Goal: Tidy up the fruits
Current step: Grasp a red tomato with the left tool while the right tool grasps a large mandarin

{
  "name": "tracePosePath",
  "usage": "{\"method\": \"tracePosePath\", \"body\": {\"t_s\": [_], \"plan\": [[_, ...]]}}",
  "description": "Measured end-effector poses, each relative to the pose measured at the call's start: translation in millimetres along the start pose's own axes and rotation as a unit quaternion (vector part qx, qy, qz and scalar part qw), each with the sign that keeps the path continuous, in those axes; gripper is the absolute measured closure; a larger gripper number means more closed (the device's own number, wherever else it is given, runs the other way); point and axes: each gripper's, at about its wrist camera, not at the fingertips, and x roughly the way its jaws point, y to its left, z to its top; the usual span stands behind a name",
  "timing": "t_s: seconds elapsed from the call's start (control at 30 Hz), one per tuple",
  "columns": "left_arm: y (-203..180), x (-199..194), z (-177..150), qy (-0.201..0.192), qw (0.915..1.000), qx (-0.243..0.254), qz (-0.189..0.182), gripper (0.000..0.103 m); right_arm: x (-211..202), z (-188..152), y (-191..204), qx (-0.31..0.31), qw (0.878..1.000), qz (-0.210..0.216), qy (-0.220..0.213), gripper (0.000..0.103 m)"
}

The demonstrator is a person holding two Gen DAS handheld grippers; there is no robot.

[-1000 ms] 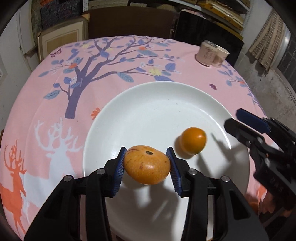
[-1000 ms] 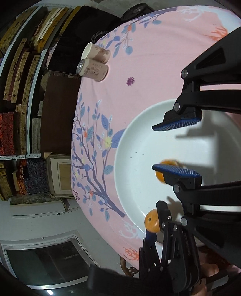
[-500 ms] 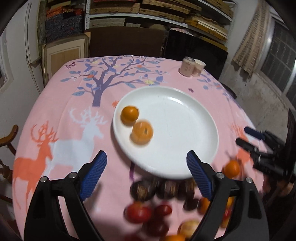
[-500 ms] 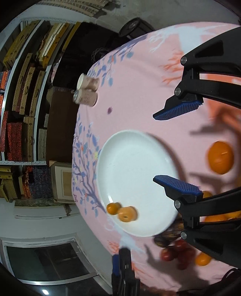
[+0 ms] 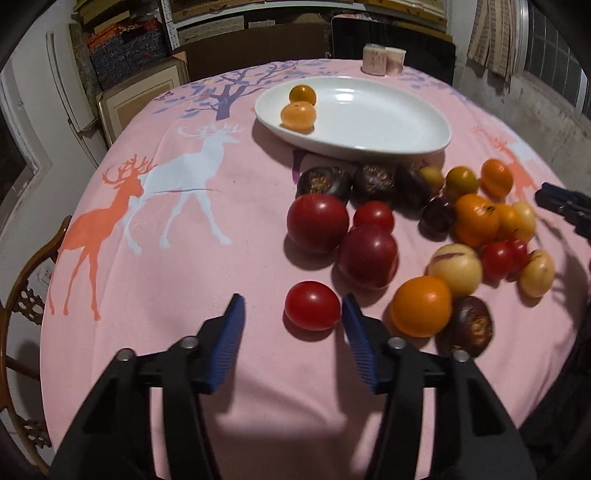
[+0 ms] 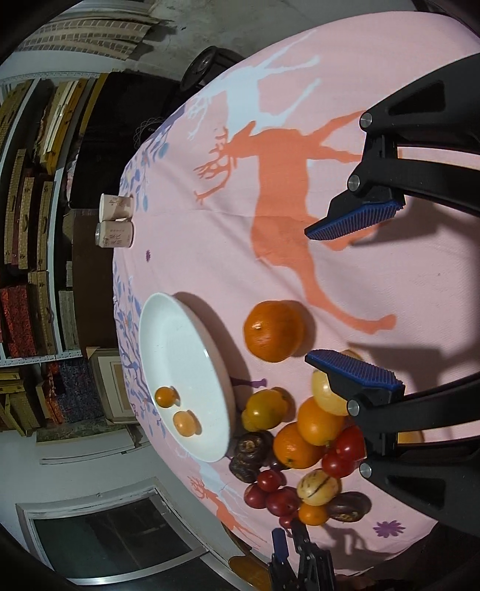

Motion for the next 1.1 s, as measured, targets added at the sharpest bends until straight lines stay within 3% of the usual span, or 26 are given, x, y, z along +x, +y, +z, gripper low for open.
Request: {"method": "tracePosePath", "body": {"t_s": [0.2,0.27,0.37,0.53,0.8,0.93,0.97,1.1], "plan": [[-12,8,4,-0.020,0.9995,0.024,0.009,0.057,-9,-11,-8,0.010,1.000,-0.009,0.003,0.041],[-13,7,4,-0.023,0.9994,0.025,-0.009,0.072,-11,-14,-10,0.010,1.000,-0.011,0.003,0.041],[-19,4,0,-0.036,0.9987,0.035,-0.008,0.072,-8,-13,-11,0.010,1.000,-0.014,0.004,0.041],[-11,-1,-4,-0.042,0.9987,0.001,-0.030,0.072,1,-7,-8,0.012,1.000,-0.003,0.013,0.041],[-16,-24,-9,-0.068,0.9965,-0.005,-0.047,0.072,29,24,11,-0.002,0.999,0.024,0.022,0.041],[-17,-29,-9,-0.075,0.9959,-0.007,-0.051,0.072,51,35,23,-0.017,0.999,0.020,0.039,0.046],[-16,-30,-9,-0.075,0.9959,-0.007,-0.051,0.072,58,37,24,-0.012,0.998,0.030,0.052,0.056],[-12,-30,-9,-0.076,0.9957,-0.015,-0.052,0.072,63,40,27,-0.005,0.997,0.044,0.057,0.057]]}}
